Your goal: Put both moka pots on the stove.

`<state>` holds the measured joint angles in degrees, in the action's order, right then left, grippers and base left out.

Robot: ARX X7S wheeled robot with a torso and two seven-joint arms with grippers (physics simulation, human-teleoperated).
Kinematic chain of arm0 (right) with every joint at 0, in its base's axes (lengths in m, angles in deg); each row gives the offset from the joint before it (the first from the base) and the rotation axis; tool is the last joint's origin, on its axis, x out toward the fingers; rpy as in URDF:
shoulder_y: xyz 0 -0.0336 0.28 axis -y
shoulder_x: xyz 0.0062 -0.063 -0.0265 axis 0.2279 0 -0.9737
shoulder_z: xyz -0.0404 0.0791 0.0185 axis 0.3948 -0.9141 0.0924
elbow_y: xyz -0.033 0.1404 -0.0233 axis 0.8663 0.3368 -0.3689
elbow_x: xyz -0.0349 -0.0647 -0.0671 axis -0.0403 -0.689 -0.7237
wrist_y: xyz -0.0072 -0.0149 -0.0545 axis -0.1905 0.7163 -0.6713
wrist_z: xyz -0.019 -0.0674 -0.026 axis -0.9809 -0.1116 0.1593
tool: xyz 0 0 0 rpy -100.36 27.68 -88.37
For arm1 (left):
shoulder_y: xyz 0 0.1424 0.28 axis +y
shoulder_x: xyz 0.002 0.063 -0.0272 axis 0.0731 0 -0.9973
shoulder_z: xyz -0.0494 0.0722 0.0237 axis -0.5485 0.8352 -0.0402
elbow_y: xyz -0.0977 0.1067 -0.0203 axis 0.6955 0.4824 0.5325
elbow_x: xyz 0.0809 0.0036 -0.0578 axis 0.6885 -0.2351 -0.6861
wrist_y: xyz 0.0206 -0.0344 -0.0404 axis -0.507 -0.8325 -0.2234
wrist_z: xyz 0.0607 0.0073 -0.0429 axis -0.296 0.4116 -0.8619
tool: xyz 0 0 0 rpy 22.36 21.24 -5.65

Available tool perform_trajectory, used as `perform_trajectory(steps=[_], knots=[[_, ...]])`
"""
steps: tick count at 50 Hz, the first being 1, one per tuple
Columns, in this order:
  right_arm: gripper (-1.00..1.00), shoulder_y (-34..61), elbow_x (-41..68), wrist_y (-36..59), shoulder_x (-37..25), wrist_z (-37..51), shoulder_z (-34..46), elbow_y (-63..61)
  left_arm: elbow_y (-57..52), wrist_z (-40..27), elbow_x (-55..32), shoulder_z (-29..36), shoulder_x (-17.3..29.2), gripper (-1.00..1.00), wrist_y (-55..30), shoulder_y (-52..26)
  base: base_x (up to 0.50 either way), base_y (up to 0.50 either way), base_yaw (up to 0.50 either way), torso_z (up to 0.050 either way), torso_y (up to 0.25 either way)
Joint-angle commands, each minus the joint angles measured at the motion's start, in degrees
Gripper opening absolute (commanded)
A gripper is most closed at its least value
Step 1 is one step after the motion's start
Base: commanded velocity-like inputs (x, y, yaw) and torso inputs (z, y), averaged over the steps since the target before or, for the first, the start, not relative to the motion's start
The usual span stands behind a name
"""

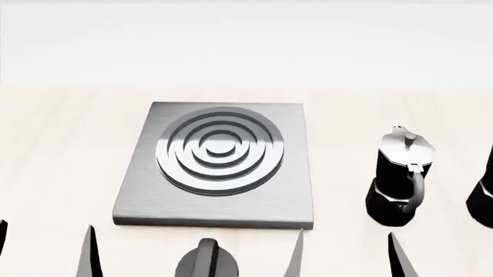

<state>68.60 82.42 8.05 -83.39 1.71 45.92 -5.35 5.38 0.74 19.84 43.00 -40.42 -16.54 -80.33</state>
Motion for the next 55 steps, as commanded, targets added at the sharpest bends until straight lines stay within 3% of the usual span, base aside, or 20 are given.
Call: perform_trajectory(steps=[1, 17, 20, 32, 37, 55], knots=[[1.0, 0.13, -0.07, 0.1, -0.35, 0.51, 0.23, 0.17, 0.06, -0.39, -0.16, 0.34, 0.3, 1.0, 0.11, -0.09, 0.0, 0.14, 0.0, 0.0, 0.0], [1.0, 2.25, 0.86, 4.88, -0.46, 2.12, -0.06, -0.35, 0.11, -1.08, 0.02, 0.88, 0.6, 1.0, 0.69, 0.36, 0.0, 0.04, 0.0, 0.0, 0.0], [1.0, 4.72, -1.38, 8.59, -0.23, 4.4, 0.06, -1.87, 0.48, -1.12, 0.23, 1.27, 0.5, 1.0, 1.05, 0.47, 0.0, 0.0, 0.0, 0.0, 0.0], [1.0, 17.79, 8.22, 26.24, -1.54, 4.08, -5.19, -2.13, 0.49, -1.32, -0.3, 1.3, 0.9, 1.0, 0.96, 0.09, 0.0, 0.0, 0.0, 0.0, 0.0], [1.0, 23.99, 10.26, 30.66, -2.74, 4.48, -8.38, 0.07, 0.87, -1.14, -0.74, 1.27, 1.03, 1.0, 0.81, -0.42, 0.0, 0.0, 0.0, 0.0, 0.0], [1.0, 36.73, 10.54, 40.08, -8.69, 0.83, -6.61, 10.64, 1.24, -1.69, -0.5, 1.69, 1.15, 1.0, 1.22, -0.33, 0.0, 0.0, 0.0, 0.0, 0.0]])
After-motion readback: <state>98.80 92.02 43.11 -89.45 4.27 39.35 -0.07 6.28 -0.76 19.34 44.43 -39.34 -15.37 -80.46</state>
